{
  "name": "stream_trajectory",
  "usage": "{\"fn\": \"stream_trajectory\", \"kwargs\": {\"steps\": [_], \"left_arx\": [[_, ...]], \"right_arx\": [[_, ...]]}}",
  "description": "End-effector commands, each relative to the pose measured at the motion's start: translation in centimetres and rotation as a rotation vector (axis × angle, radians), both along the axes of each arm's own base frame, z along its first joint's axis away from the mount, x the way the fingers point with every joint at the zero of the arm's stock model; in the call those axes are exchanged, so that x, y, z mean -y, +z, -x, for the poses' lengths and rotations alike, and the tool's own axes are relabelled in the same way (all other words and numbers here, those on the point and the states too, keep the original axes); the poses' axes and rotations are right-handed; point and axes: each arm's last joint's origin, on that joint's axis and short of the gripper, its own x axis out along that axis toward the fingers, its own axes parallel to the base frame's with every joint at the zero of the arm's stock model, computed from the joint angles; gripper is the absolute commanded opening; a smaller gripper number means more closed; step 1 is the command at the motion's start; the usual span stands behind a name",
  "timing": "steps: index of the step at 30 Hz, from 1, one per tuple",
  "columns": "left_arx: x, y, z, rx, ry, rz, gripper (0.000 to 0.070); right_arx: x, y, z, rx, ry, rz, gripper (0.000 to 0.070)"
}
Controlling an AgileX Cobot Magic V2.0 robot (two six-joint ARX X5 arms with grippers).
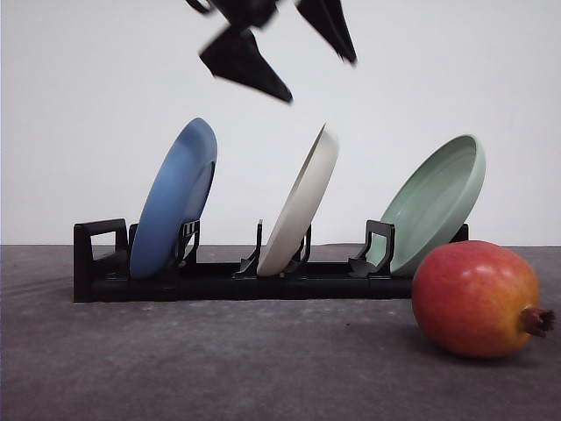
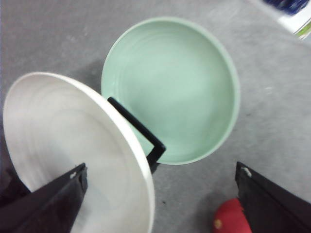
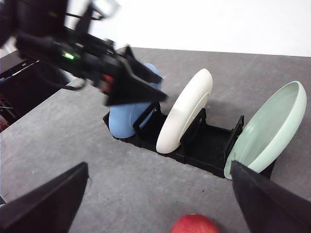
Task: Place pomegranate in white plate
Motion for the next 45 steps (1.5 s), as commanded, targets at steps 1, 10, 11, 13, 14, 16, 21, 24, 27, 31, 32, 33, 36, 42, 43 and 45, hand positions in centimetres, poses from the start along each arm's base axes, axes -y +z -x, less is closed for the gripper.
{"fn": "stream_trajectory", "kwargs": {"steps": [1, 10, 11, 13, 14, 16, 21, 24, 27, 31, 32, 33, 36, 42, 43, 45], "left_arx": [[1.1, -0.8, -0.6, -0.006, 0.002, -0.022, 0.0592], [3.5, -5.2, -1.7, -0.071, -0.005, -0.094, 0.0592], [3.6, -5.5, -1.8, -0.077, -0.005, -0.099, 0.0590], [3.6, -5.7, -1.8, -0.089, 0.002, -0.099, 0.0569], [3.7, -5.7, -1.8, -0.089, 0.001, -0.100, 0.0501], [3.8, -5.7, -1.7, -0.080, 0.009, -0.107, 0.0335], [3.8, -5.7, -1.7, -0.077, 0.012, -0.110, 0.0057], [3.9, -5.7, -1.6, -0.080, 0.014, -0.106, 0.0000], [3.9, -5.7, -1.6, -0.095, 0.027, -0.096, 0.0000], [3.9, -5.2, -1.4, -0.098, 0.036, -0.082, 0.0000], [3.8, -4.9, -1.4, -0.096, 0.040, -0.073, 0.0000], [3.8, -4.5, -1.2, -0.091, 0.041, -0.063, 0.0000], [3.5, -2.8, -0.5, -0.062, 0.039, -0.031, 0.0000], [2.4, 1.5, 2.4, -0.013, 0.017, 0.037, 0.0000], [2.2, 2.2, 3.1, -0.002, 0.008, 0.047, 0.0000], [1.9, 3.7, 4.7, 0.019, -0.023, 0.059, 0.0000]], "right_arx": [[0.0, 0.5, 0.1, 0.013, -0.001, -0.007, 0.0596], [0.0, 0.5, 0.1, 0.013, 0.002, -0.007, 0.0596], [-0.1, 0.5, 0.1, 0.013, 0.005, -0.007, 0.0595], [-0.1, 0.5, 0.1, 0.013, 0.007, -0.007, 0.0596], [-0.1, 0.5, 0.1, 0.013, 0.009, -0.007, 0.0596], [-0.1, 0.5, 0.1, 0.013, 0.011, -0.007, 0.0595], [-0.1, 0.5, 0.1, 0.013, 0.010, -0.007, 0.0595], [-0.1, 0.5, 0.1, 0.013, 0.010, -0.006, 0.0596], [-0.1, 0.5, 0.1, 0.013, 0.010, -0.007, 0.0596], [-0.1, 0.5, 0.1, 0.013, 0.010, -0.007, 0.0595], [-0.1, 0.5, 0.1, 0.013, 0.010, -0.007, 0.0596], [-0.1, 0.5, 0.1, 0.013, 0.010, -0.007, 0.0595], [-0.1, 0.5, 0.1, 0.013, 0.010, -0.007, 0.0596], [-0.1, 0.5, 0.1, 0.013, 0.010, -0.006, 0.0596], [-0.1, 0.5, 0.1, 0.013, 0.010, -0.007, 0.0596], [-0.1, 0.5, 0.1, 0.013, 0.010, -0.006, 0.0595]]}}
